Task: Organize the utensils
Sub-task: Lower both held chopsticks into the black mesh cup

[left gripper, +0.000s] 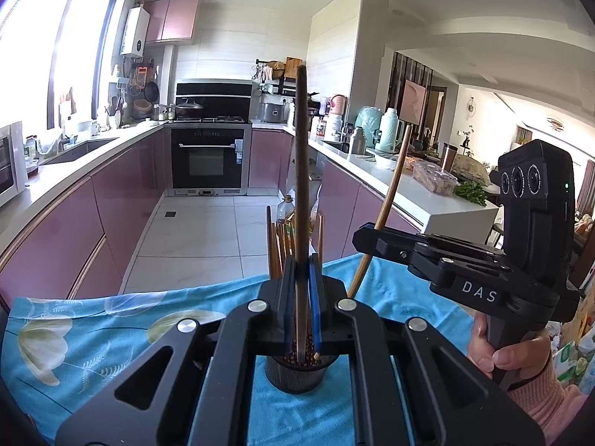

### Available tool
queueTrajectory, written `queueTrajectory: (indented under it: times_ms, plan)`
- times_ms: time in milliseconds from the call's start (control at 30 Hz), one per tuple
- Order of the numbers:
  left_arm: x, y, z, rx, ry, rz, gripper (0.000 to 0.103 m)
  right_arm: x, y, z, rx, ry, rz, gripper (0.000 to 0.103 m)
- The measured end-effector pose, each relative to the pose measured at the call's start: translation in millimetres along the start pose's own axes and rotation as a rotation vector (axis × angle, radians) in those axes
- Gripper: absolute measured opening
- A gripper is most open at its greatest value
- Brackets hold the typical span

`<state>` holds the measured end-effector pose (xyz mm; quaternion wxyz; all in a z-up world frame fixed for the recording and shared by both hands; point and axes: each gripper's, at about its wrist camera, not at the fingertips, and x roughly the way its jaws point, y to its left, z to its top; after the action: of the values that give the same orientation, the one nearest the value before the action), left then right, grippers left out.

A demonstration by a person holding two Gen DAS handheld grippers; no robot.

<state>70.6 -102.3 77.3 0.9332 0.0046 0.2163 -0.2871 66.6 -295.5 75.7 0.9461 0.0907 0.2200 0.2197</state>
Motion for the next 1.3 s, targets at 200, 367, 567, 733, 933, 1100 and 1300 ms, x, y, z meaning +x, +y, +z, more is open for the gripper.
queueTrajectory:
  times_ms: [200, 367, 567, 733, 933, 1100, 1300]
  plan:
    - [8, -3, -2, -0.002, 0.019, 0.002, 0.008, 3, -4, -1, 0.005, 0.009, -0.005, 0.006]
    - [9, 1, -2, -0.005, 0.028, -0.001, 0.008, 6, -6, -2, 0.01, 0.017, -0.014, 0.006]
    - [9, 3, 1, -0.004, 0.039, -0.003, 0.008, 10, -6, -2, 0.015, 0.028, -0.017, 0.006]
    - [10, 5, 4, -0.007, 0.052, -0.009, 0.008, 12, -8, -4, 0.022, 0.036, -0.021, 0.006]
    - [10, 5, 3, -0.007, 0.063, -0.013, 0.008, 19, -10, -6, 0.029, 0.049, -0.028, 0.006]
    - [10, 10, 5, -0.01, 0.072, -0.017, 0.008, 22, -12, -7, 0.032, 0.057, -0.03, 0.006]
    - [14, 9, 6, -0.013, 0.086, -0.018, 0.008, 27, -14, -9, 0.038, 0.071, -0.033, 0.006]
